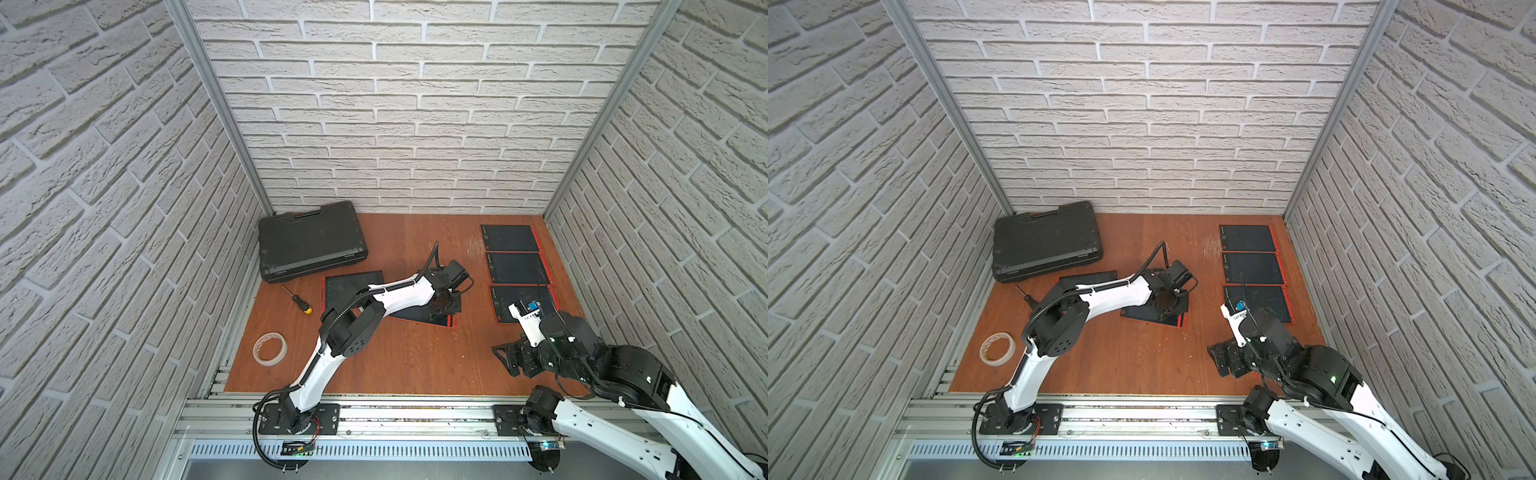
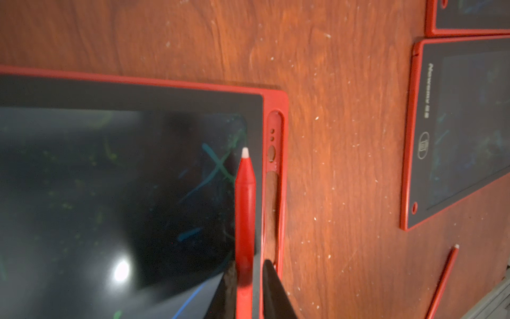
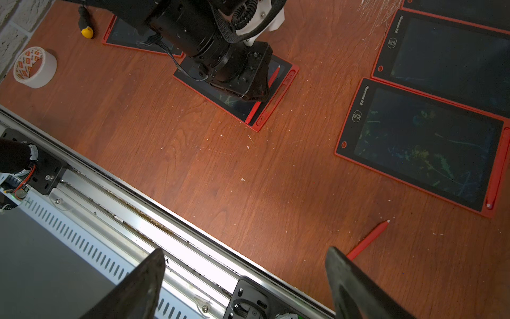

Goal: Place the stylus back onto the writing tablet
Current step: Place the stylus on the writing tablet.

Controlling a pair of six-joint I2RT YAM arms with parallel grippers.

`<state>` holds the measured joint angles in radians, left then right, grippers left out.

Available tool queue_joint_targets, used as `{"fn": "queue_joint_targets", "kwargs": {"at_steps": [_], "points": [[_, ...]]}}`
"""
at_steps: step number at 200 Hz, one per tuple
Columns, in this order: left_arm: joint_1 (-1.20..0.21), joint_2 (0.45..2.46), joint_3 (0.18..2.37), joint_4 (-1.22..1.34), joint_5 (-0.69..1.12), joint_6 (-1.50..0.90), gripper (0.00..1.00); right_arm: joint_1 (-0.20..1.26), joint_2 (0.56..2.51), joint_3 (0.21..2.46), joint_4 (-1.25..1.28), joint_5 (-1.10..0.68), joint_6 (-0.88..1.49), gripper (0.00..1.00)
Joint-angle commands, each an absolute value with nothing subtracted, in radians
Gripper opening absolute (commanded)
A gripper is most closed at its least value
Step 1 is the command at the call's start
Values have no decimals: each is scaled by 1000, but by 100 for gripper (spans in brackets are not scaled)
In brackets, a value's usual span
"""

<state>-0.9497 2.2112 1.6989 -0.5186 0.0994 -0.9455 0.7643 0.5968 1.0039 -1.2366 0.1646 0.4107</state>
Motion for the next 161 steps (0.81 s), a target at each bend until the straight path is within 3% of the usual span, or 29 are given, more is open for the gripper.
{"fn": "queue_joint_targets", "kwargs": {"at_steps": [1, 97, 161], "points": [[-942, 2228, 1727, -498, 114, -947, 24, 772, 604, 989, -1197, 181, 405, 90], [-930, 2194, 1722, -469, 134, -944, 35, 772, 607, 988, -1198, 183, 406, 90], [-914, 2063, 1643, -442, 155, -778, 47, 771, 577, 993, -1196, 200, 423, 87]]}}
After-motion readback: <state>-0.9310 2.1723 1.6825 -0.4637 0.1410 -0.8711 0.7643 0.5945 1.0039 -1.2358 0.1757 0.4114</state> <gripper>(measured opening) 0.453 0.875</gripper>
